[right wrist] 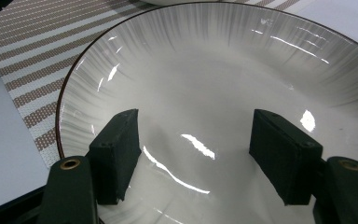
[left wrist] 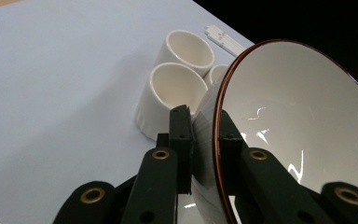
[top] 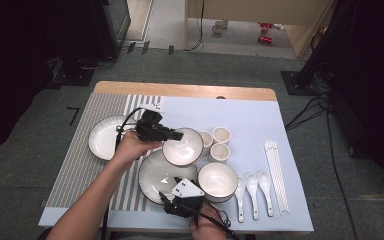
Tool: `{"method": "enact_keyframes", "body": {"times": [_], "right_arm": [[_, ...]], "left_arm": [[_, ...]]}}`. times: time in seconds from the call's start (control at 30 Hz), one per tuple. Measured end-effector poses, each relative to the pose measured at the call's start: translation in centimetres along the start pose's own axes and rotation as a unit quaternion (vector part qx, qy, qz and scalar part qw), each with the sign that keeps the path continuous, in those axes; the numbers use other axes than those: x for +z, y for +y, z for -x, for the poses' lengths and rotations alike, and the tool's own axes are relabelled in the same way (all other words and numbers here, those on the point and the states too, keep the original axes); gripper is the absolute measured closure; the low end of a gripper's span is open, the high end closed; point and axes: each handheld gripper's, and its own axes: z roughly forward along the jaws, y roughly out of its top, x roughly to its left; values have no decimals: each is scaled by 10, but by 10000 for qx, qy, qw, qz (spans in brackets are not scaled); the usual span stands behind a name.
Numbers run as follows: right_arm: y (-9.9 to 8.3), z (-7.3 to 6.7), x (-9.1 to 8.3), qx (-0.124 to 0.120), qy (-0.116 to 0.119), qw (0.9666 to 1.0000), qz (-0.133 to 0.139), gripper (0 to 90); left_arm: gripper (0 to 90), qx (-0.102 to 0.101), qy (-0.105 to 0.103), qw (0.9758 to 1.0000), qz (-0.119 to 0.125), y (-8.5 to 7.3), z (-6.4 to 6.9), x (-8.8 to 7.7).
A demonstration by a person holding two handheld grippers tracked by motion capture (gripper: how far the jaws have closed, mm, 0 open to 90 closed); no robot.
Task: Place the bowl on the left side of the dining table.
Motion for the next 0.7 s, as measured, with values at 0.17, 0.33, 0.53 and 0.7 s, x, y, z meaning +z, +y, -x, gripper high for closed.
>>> {"method": "enact_keyframes", "body": {"times": [0.17, 0.33, 0.53, 0.7], "right_arm": [[0, 0, 0, 5, 3, 10000, -2, 331], [0, 0, 0, 11, 6, 10000, -2, 330], [0, 0, 0, 22, 5, 10000, -2, 330], [0, 0, 0, 16, 5, 10000, -5, 330]], "left_arm": [[826, -48, 71, 9999, 58, -2, -4, -7], [826, -114, 134, 9998, 104, -4, -8, -13], [826, -185, 230, 9995, 123, -7, -14, -19], [826, -264, 288, 9991, 168, -9, -18, -25]]}}
